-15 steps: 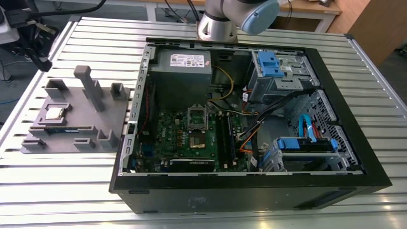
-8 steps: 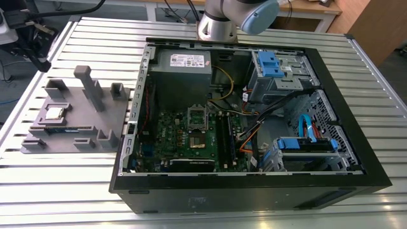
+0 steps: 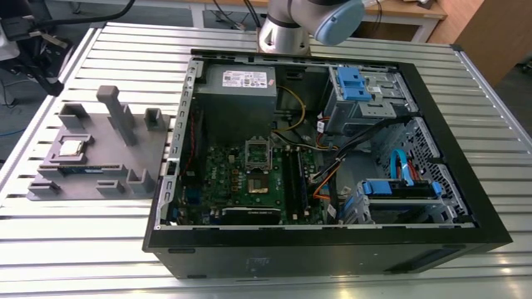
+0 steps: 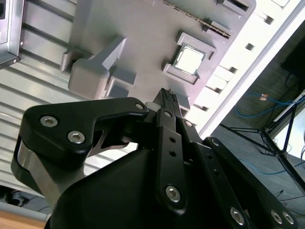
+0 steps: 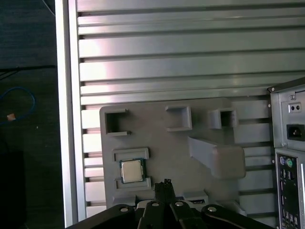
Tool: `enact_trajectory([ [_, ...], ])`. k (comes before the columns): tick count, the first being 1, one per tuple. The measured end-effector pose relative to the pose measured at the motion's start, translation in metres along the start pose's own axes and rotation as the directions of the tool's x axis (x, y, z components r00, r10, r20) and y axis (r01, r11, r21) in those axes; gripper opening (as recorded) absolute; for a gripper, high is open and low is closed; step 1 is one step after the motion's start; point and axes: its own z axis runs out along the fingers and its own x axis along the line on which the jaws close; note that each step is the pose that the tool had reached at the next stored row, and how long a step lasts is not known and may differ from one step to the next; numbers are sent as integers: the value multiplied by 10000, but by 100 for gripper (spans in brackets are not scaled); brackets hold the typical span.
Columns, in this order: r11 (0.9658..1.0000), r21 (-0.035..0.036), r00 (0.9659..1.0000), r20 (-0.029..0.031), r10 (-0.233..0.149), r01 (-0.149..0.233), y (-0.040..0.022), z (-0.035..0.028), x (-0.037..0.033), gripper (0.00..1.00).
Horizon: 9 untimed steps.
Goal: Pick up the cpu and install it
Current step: 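Pick up the cpu and move it towards the insertion slot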
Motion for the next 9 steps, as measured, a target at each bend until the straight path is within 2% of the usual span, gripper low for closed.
enact_trajectory([
  [9, 10000, -1, 10000, 1, 0, 0, -11, 48, 71, 11],
])
